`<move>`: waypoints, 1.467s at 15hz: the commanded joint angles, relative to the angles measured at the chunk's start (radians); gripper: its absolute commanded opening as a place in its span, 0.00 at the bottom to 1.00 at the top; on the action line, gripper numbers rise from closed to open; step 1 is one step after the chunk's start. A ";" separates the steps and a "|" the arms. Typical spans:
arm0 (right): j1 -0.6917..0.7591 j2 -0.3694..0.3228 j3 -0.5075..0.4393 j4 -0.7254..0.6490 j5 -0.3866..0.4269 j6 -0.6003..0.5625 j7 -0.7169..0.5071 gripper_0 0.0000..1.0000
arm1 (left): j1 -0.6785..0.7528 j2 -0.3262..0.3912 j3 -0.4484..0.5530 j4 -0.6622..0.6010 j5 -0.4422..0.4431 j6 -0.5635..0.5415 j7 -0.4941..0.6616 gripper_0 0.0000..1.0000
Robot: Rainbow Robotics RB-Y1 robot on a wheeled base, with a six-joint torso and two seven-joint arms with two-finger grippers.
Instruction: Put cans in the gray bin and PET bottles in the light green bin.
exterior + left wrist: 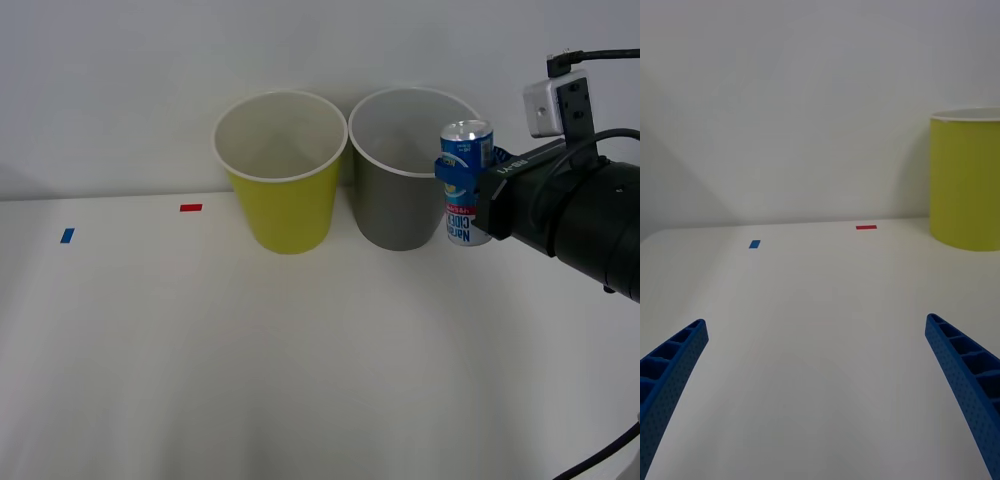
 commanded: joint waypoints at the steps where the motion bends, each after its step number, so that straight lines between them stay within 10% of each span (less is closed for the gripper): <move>1: -0.081 -0.013 0.009 -0.010 0.006 0.002 -0.130 0.00 | 0.000 0.000 0.000 0.000 0.000 0.000 0.000 1.00; 12: -0.209 -0.303 0.013 0.202 -0.232 -0.311 -0.287 0.00 | 0.000 0.000 0.000 0.000 0.000 0.000 0.000 1.00; 22: -0.275 -0.275 0.075 0.334 -0.056 -0.396 -0.297 0.00 | 0.000 0.000 0.000 0.000 0.000 0.000 0.000 1.00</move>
